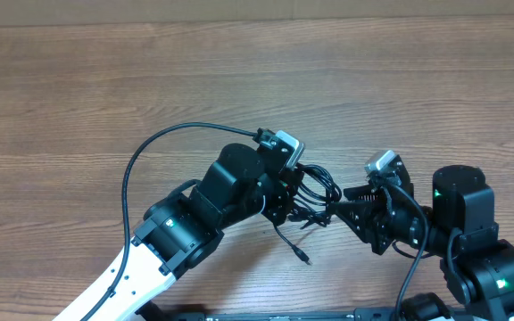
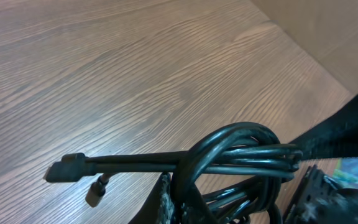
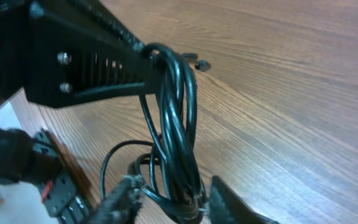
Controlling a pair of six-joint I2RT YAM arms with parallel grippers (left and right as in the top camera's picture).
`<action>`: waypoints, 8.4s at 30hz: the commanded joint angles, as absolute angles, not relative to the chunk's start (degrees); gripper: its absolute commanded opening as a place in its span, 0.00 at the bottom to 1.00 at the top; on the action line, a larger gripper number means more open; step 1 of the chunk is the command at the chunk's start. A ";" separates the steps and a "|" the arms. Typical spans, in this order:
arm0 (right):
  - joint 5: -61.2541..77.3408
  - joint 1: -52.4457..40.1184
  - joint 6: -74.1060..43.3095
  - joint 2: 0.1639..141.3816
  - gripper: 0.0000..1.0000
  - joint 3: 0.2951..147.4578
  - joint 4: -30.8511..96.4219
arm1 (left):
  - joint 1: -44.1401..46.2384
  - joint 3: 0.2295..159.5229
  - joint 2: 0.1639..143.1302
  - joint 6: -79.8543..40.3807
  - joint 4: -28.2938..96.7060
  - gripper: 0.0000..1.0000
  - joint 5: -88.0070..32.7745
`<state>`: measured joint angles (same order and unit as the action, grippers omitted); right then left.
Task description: Untangle cables
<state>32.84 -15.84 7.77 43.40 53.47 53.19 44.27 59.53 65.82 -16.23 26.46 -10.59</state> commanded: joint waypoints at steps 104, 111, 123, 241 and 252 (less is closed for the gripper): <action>38.41 -15.68 -7.53 43.03 0.04 54.78 44.97 | 45.01 60.86 65.14 -12.51 26.74 0.83 -19.84; 44.86 -15.68 -7.51 43.03 0.04 54.78 42.72 | 45.01 60.86 65.14 -17.93 26.72 0.88 -14.39; 35.97 -15.68 -7.84 43.03 0.04 54.78 43.40 | 45.01 60.86 62.39 -18.41 26.74 0.89 -18.02; 28.29 -15.68 4.36 43.13 1.00 54.76 44.31 | 40.91 60.86 59.79 -39.57 29.54 0.04 -16.08; 16.49 -15.68 4.36 43.13 1.00 54.78 43.70 | 40.95 60.86 59.90 -39.62 27.99 0.04 -24.47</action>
<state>21.45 -15.77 4.49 43.55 53.49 44.51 41.19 60.36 59.92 -41.34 28.84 -20.10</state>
